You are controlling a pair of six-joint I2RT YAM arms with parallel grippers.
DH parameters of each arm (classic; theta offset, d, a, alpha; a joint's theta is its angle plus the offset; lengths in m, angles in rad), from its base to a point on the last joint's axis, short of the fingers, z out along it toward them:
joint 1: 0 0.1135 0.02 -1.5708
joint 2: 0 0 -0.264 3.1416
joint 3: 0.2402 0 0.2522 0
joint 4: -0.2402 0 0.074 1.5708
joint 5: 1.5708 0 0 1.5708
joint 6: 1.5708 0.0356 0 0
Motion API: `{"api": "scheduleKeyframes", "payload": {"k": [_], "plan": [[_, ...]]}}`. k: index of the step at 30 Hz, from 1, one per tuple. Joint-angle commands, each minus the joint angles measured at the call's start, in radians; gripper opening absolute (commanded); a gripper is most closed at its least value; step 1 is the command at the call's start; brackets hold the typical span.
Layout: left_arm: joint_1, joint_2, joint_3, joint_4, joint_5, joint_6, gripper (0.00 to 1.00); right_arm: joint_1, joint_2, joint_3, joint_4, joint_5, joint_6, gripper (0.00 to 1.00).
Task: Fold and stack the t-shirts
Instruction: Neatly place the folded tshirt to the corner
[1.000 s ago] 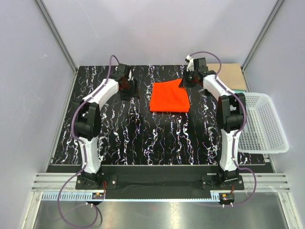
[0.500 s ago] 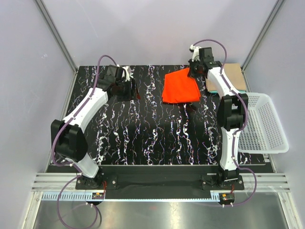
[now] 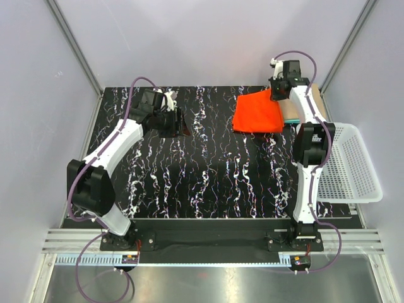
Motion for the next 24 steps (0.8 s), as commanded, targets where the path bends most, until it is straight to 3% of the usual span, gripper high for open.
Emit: {"api": "scheduleKeyframes", "payload": {"k": [1,7,11,17,24], "plan": [[-0.006,-0.045,-0.01,0.054,0.068,-0.011,0.64,-0.02,0.008,0.097,0.009,0.028,-0.052,0.0],[-0.008,-0.04,-0.007,0.049,0.088,-0.011,0.64,-0.053,-0.001,0.163,-0.074,0.05,-0.104,0.0],[-0.008,-0.048,-0.01,0.058,0.109,-0.017,0.64,-0.062,-0.038,0.133,-0.059,0.088,-0.13,0.0],[-0.008,-0.052,-0.02,0.065,0.125,-0.02,0.64,-0.088,-0.003,0.257,-0.115,0.11,-0.153,0.0],[-0.008,-0.063,-0.021,0.071,0.128,-0.023,0.64,-0.112,-0.043,0.273,-0.109,0.111,-0.199,0.0]]}}
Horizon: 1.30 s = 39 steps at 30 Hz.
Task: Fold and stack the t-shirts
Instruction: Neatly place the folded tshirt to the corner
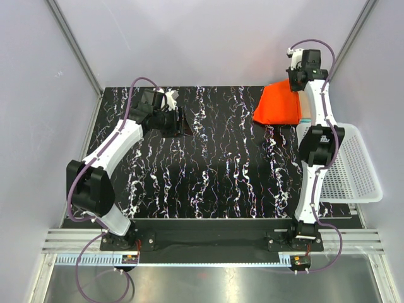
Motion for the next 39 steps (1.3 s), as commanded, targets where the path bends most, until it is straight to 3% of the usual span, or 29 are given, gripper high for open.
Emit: {"api": "scheduleKeyframes", "payload": {"k": [1,6,13,17,23,30,34,39], "plan": [[-0.004,-0.05,-0.013,0.04,0.037,-0.006,0.64,-0.017,-0.057,0.053,0.015,0.029,-0.052,0.0],[-0.004,-0.055,-0.021,0.05,0.053,-0.014,0.64,-0.042,-0.021,0.146,-0.016,0.03,-0.068,0.0],[-0.004,-0.061,-0.023,0.052,0.054,-0.016,0.64,-0.042,-0.123,0.059,0.058,-0.065,-0.078,0.0],[-0.004,-0.069,-0.026,0.052,0.056,-0.016,0.64,-0.054,-0.069,0.163,-0.002,-0.088,-0.086,0.0],[-0.004,-0.07,-0.029,0.057,0.065,-0.019,0.64,-0.059,-0.083,0.082,0.033,-0.112,-0.103,0.0],[-0.007,-0.067,-0.032,0.06,0.073,-0.02,0.64,-0.112,0.026,0.1,0.142,-0.132,-0.112,0.0],[-0.012,-0.061,-0.035,0.067,0.08,-0.025,0.64,-0.154,0.126,0.238,0.193,-0.134,-0.101,0.0],[-0.012,-0.052,-0.032,0.067,0.096,-0.026,0.64,-0.175,0.179,0.18,0.299,-0.143,-0.106,0.0]]}}
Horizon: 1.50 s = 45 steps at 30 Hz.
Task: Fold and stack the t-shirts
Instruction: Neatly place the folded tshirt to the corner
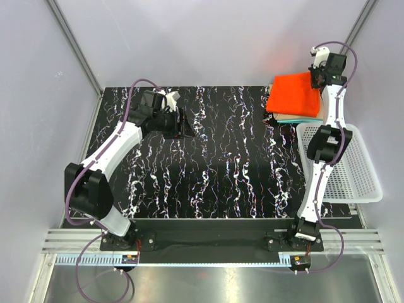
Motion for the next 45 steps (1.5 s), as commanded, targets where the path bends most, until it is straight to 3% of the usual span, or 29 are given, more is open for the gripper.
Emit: {"api": "scheduleKeyframes", "payload": {"k": [1,13,26,28,30,32,38,42,45], "plan": [[-0.004,-0.023,-0.002,0.043,0.038,-0.012,0.64,-0.014,0.022,0.001,0.163,-0.031,0.004,0.0],[-0.004,-0.022,-0.004,0.041,0.034,-0.011,0.64,-0.03,0.134,0.074,0.327,-0.043,0.01,0.0],[-0.01,-0.029,-0.011,0.051,0.044,-0.015,0.64,-0.031,0.156,0.014,0.461,-0.043,-0.038,0.0],[-0.013,-0.029,-0.011,0.049,0.04,-0.014,0.64,-0.031,0.16,0.001,0.501,-0.019,-0.028,0.23],[-0.015,-0.025,-0.011,0.051,0.038,-0.014,0.64,-0.033,0.161,0.033,0.48,-0.002,0.001,0.64],[-0.017,-0.025,-0.01,0.048,0.04,-0.014,0.64,-0.033,0.133,0.031,0.466,0.023,0.031,0.75],[-0.017,-0.048,-0.004,0.041,0.018,-0.011,0.65,0.019,-0.035,-0.06,0.401,0.133,0.121,0.75],[-0.017,-0.074,-0.005,0.043,0.026,-0.011,0.65,0.129,-0.213,-0.415,0.495,0.188,-0.017,0.65],[-0.018,-0.108,-0.011,0.041,0.014,-0.006,0.65,0.211,-0.289,-0.579,0.509,0.211,-0.158,0.62]]}}
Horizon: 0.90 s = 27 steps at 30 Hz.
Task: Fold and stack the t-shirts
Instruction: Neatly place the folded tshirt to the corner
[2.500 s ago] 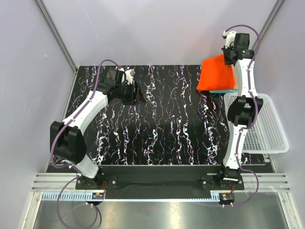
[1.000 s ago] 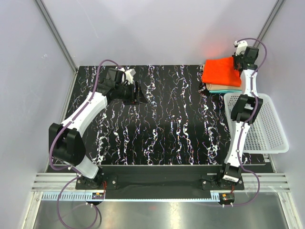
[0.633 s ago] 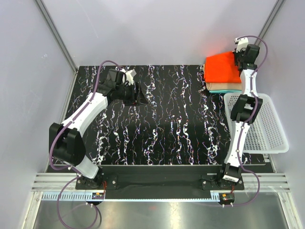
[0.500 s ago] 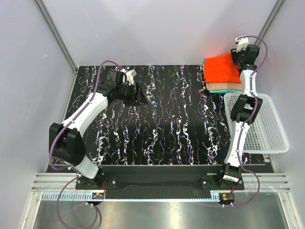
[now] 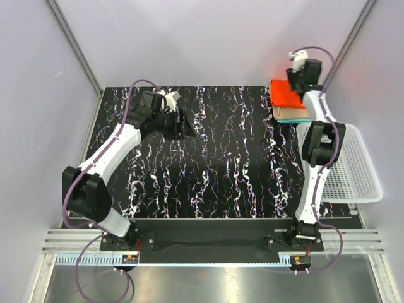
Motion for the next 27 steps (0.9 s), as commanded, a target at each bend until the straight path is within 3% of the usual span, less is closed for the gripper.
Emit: {"api": "scheduleKeyframes", "payload": {"k": [1,9,15,19,27], "plan": [[-0.006,-0.089,0.002,0.033,-0.002,0.005,0.65,0.119,-0.15,-0.146,0.081,0.065,-0.185,0.63],[-0.006,-0.137,-0.017,0.073,0.07,-0.029,0.65,0.195,-0.222,-0.361,0.093,0.036,-0.338,0.65],[-0.006,-0.155,-0.02,0.076,0.068,-0.029,0.65,0.226,-0.177,-0.41,0.165,0.193,-0.496,0.7],[-0.002,-0.149,-0.02,0.078,0.065,-0.027,0.65,0.241,-0.155,-0.441,0.265,0.226,-0.579,0.7],[0.017,-0.144,-0.021,0.084,0.08,-0.035,0.65,0.271,-0.147,-0.47,0.285,0.271,-0.667,0.69]]}}
